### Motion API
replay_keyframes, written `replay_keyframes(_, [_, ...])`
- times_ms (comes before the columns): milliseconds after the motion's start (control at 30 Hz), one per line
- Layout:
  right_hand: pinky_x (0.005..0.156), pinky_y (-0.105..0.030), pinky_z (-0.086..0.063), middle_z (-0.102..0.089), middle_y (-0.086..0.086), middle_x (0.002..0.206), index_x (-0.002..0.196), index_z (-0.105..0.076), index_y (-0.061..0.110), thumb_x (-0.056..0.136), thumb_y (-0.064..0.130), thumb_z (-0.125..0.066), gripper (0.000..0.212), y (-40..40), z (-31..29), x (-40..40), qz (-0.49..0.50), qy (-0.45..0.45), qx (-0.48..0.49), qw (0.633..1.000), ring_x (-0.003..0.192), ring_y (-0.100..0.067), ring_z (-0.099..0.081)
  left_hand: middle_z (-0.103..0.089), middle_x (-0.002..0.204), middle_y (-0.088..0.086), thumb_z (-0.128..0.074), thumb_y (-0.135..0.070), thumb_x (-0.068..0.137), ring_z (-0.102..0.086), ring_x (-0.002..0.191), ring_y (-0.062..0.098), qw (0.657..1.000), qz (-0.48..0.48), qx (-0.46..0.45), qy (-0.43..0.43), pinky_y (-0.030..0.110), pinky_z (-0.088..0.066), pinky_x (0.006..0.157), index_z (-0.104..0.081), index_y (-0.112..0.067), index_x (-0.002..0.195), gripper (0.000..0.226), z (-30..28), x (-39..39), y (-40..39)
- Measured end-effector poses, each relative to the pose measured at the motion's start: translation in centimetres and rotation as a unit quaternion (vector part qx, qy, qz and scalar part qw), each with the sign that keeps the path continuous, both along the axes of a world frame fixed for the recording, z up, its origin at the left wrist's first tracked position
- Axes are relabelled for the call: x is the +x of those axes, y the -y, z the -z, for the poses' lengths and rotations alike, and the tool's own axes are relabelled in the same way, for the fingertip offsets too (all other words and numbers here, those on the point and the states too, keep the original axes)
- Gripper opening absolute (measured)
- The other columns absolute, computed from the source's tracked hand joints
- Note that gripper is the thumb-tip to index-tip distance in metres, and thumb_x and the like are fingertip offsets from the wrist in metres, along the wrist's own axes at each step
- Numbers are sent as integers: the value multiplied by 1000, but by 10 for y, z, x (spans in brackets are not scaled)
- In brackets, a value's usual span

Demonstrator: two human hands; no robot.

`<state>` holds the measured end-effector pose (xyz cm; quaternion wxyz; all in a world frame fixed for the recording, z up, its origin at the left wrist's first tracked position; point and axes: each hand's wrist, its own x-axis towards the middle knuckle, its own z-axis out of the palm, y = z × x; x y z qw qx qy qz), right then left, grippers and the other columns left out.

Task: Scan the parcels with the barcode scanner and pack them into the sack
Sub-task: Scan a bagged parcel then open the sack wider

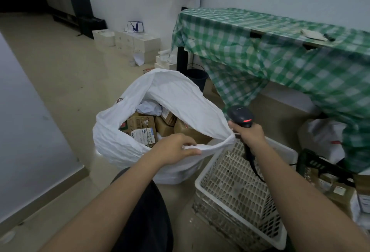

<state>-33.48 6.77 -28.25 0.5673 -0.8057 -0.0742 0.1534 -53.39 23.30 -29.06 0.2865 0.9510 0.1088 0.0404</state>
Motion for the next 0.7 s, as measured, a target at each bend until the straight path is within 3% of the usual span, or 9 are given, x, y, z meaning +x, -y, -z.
replay_keyframes(67, [60,-25,-49,-71,-11,89,98,-68,9,70,29,-86,39,-2,-5,0,-5,7,33,999,80,-26,-70,-66,114,-12,-64,-47,87,-58,103,4,999,28,-34,-15,32,-49,90,-69,-27,114,34,-4,5,7])
replay_keyframes(167, [63,-27,-49,-69,-8,88,97,-67,8,66,21,-89,40,-8,-15,4,-51,4,3,999,80,-24,-67,-67,113,-8,-69,-35,87,-58,102,4,996,52,-59,-40,23,-47,89,-72,-21,111,28,-8,9,14])
replay_keyframes(300, [81,-42,-56,-71,-10,87,94,-68,2,59,8,-89,41,-15,-13,1,-95,37,-99,990,85,-26,-68,-70,101,-9,-73,-35,84,-60,91,2,994,51,-82,-43,26,-49,84,-76,-19,102,25,-8,10,12])
replay_keyframes(433, [76,-39,-52,-69,-9,83,81,-66,8,62,1,-79,24,-14,-12,-10,-82,73,-84,990,81,-27,-65,-71,104,-8,-72,-38,84,-63,96,1,990,4,-137,-14,27,-51,90,-73,-19,107,30,-10,15,7])
replay_keyframes(567, [67,-31,-46,-68,-7,75,81,-66,4,66,0,-76,18,-1,-20,-19,-58,90,-16,994,72,-21,-61,-55,137,-1,-56,-33,96,-53,122,16,994,-81,-70,27,37,-45,101,-52,-18,136,43,-21,45,-8])
replay_keyframes(700, [60,-28,-46,-67,-6,73,82,-67,2,71,-3,-77,16,18,-29,-25,-53,87,41,994,67,-14,-60,-18,160,3,-41,-18,103,-18,146,22,994,-52,61,71,36,-23,115,-23,-19,152,52,-40,96,-14])
